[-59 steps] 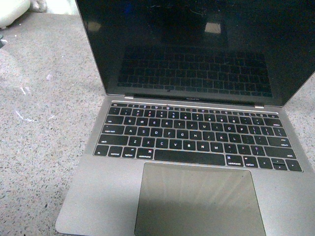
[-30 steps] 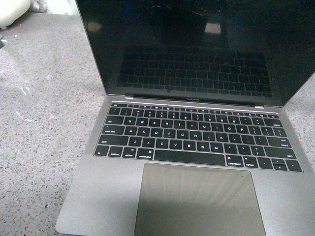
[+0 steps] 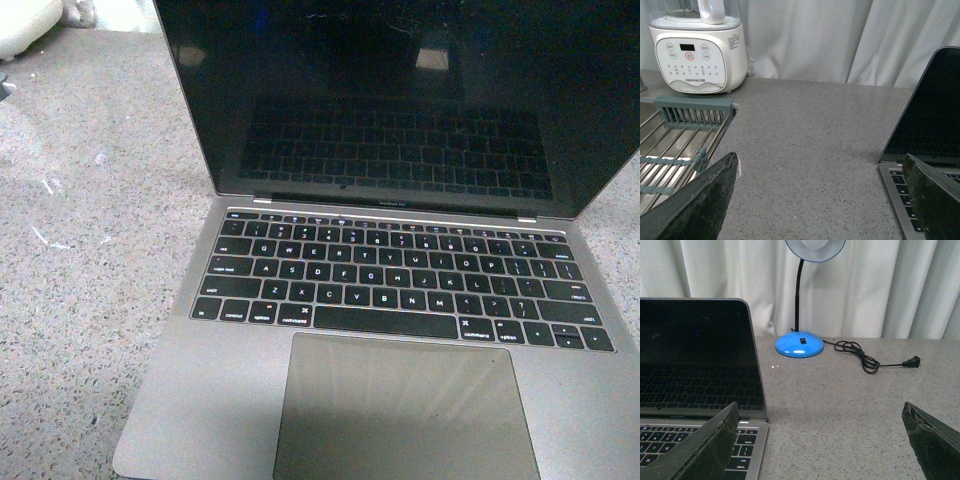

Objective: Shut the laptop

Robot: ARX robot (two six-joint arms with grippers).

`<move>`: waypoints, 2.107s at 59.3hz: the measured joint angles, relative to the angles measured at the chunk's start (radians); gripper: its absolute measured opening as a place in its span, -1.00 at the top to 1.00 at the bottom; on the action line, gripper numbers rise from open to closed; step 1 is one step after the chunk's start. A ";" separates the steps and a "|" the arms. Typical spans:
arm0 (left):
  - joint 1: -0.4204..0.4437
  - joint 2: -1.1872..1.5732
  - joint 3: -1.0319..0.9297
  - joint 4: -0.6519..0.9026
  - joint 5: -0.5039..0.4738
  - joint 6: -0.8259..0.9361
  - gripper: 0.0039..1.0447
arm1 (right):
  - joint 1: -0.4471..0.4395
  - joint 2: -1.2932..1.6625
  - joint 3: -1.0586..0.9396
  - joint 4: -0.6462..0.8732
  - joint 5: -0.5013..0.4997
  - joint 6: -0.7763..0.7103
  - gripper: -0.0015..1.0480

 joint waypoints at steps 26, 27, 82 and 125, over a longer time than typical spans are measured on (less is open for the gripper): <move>0.000 0.000 0.000 0.000 0.000 0.001 -0.23 | 0.000 0.000 0.000 0.000 0.000 0.002 -0.12; 0.000 0.000 0.000 0.000 0.000 0.001 -0.13 | 0.000 0.000 0.000 0.000 0.000 0.002 -0.05; -0.101 0.436 0.373 -0.043 0.191 -0.388 0.93 | -0.006 0.381 0.291 0.192 -0.050 0.012 0.98; -0.270 1.228 0.998 -0.040 0.259 0.167 0.93 | -0.052 1.300 0.987 -0.030 -0.676 -0.349 0.98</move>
